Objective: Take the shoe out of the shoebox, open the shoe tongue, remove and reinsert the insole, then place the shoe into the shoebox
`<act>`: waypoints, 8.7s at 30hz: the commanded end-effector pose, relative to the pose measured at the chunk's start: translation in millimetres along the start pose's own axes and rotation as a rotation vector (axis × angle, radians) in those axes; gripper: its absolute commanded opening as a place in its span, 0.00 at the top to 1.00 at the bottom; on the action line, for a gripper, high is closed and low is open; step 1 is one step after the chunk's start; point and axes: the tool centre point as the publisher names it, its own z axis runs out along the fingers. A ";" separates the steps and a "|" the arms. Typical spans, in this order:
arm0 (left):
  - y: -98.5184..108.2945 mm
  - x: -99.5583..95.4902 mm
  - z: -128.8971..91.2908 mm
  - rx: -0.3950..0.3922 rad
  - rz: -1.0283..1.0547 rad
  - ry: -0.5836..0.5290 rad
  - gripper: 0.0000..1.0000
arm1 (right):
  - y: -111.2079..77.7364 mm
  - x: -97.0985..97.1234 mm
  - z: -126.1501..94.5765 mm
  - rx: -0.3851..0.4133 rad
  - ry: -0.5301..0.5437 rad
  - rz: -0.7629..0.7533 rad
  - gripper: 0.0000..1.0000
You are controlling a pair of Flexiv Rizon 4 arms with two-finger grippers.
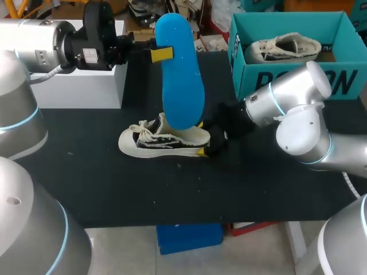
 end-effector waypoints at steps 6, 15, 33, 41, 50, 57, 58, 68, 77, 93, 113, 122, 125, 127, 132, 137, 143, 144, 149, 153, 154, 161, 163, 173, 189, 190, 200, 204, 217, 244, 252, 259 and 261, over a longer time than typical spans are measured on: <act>1.0 0.2 0.6 0.001 0.001 -0.003 1.00 | 13.8 4.7 -16.9 0.147 0.020 -0.006 0.00; 1.0 0.2 0.6 0.001 0.001 -0.003 1.00 | 20.4 9.4 -31.5 0.291 0.007 -0.005 0.00; 1.0 0.2 0.6 0.001 0.001 -0.003 1.00 | 51.5 1.2 -47.4 0.569 0.022 -0.079 0.00; 1.0 0.2 0.6 0.001 0.001 -0.003 1.00 | 56.0 -1.1 -45.1 0.627 0.044 -0.082 0.00; 1.0 0.2 0.6 0.001 0.001 -0.003 1.00 | 61.6 -4.2 -41.5 0.669 0.056 -0.086 0.00; 1.0 0.2 0.6 0.001 0.001 -0.003 1.00 | 64.6 -6.3 -39.3 0.691 0.063 -0.086 0.00; 1.0 0.2 0.6 0.001 0.001 -0.003 1.00 | 64.9 -6.6 -38.7 0.694 0.064 -0.086 0.00; 1.0 0.2 0.6 0.001 0.001 -0.003 1.00 | 65.7 -6.5 -36.0 0.698 0.066 -0.079 0.00; 1.0 0.2 0.6 0.001 0.001 -0.003 1.00 | 58.1 -1.2 -43.7 0.668 0.051 -0.058 0.00; 1.0 0.2 0.6 0.001 0.001 -0.003 1.00 | 46.9 1.7 -46.5 0.406 -0.032 -0.083 0.00; 1.0 0.2 0.6 0.001 0.001 -0.003 1.00 | 37.9 -5.3 -33.6 0.156 -0.063 -0.147 0.00; 1.0 0.2 0.6 0.001 0.001 -0.003 1.00 | 30.2 -3.2 -25.5 0.081 -0.072 -0.117 0.00; 1.0 0.2 0.6 0.001 0.001 -0.003 1.00 | 26.7 -1.0 -22.3 0.071 -0.075 -0.104 0.00; 1.0 0.2 0.6 0.001 0.001 -0.003 1.00 | 23.2 0.6 -20.3 0.067 -0.075 -0.097 0.00; 1.0 0.2 0.6 0.001 0.001 -0.003 1.00 | 18.5 3.3 -16.4 0.045 -0.081 -0.078 0.00; 1.0 0.2 0.6 0.001 0.001 -0.003 1.00 | 13.3 4.2 -12.8 0.036 -0.079 -0.067 0.00; 1.0 0.2 0.6 0.001 0.001 -0.003 1.00 | 8.3 5.4 -7.9 0.020 -0.081 -0.049 0.00; 1.0 0.2 0.6 0.001 0.001 -0.003 1.00 | 7.6 5.4 -7.4 0.020 -0.081 -0.047 0.00; 1.0 0.2 0.6 0.001 0.001 -0.003 1.00 | 4.8 4.8 -4.6 0.009 -0.087 -0.035 0.00; 1.0 0.2 0.6 0.001 0.001 -0.003 1.00 | 4.0 4.3 -4.0 0.005 -0.090 -0.031 0.00; 1.0 0.2 0.6 0.001 0.001 -0.003 1.00 | 3.3 3.6 -3.5 0.004 -0.090 -0.030 0.00; 1.0 0.2 0.6 0.001 0.001 -0.003 1.00 | 1.4 1.4 -1.0 -0.002 -0.093 -0.026 0.00; 1.0 0.2 0.6 0.001 0.001 -0.003 1.00 | 1.4 1.4 -0.3 -0.013 -0.096 -0.022 0.00; 1.0 0.2 0.6 0.001 0.001 -0.003 1.00 | -2.5 2.1 5.4 -0.034 -0.098 -0.012 0.00; 1.0 0.2 0.6 0.001 0.001 -0.003 1.00 | 34.6 -19.3 -49.9 0.331 -0.006 -0.081 0.00; 1.0 0.2 0.6 0.001 0.001 -0.003 1.00 | 37.1 -21.2 -51.2 0.359 -0.002 -0.084 0.00; 1.0 0.2 0.6 0.001 0.001 -0.003 1.00 | 55.8 -39.5 -43.8 0.648 0.059 -0.089 0.00; 1.0 0.2 0.6 0.001 0.001 -0.003 1.00 | 65.7 -45.7 -34.9 0.720 0.067 -0.094 0.00; 1.0 0.2 0.6 0.001 0.001 -0.003 1.00 | 78.2 -52.9 -11.2 0.830 0.081 -0.104 0.00; 1.0 0.2 0.6 0.001 0.001 -0.003 1.00 | 66.5 -52.9 18.6 0.742 0.089 -0.032 0.00; 1.0 0.2 0.6 0.001 0.001 -0.003 1.00 | 62.8 -52.1 27.3 0.754 0.117 -0.031 1.00; 1.0 0.2 0.6 0.001 0.001 -0.003 1.00 | 62.8 -52.1 27.3 0.754 0.117 -0.031 1.00; 1.0 0.2 0.6 0.001 0.001 -0.003 1.00 | 62.8 -52.1 27.3 0.754 0.117 -0.031 1.00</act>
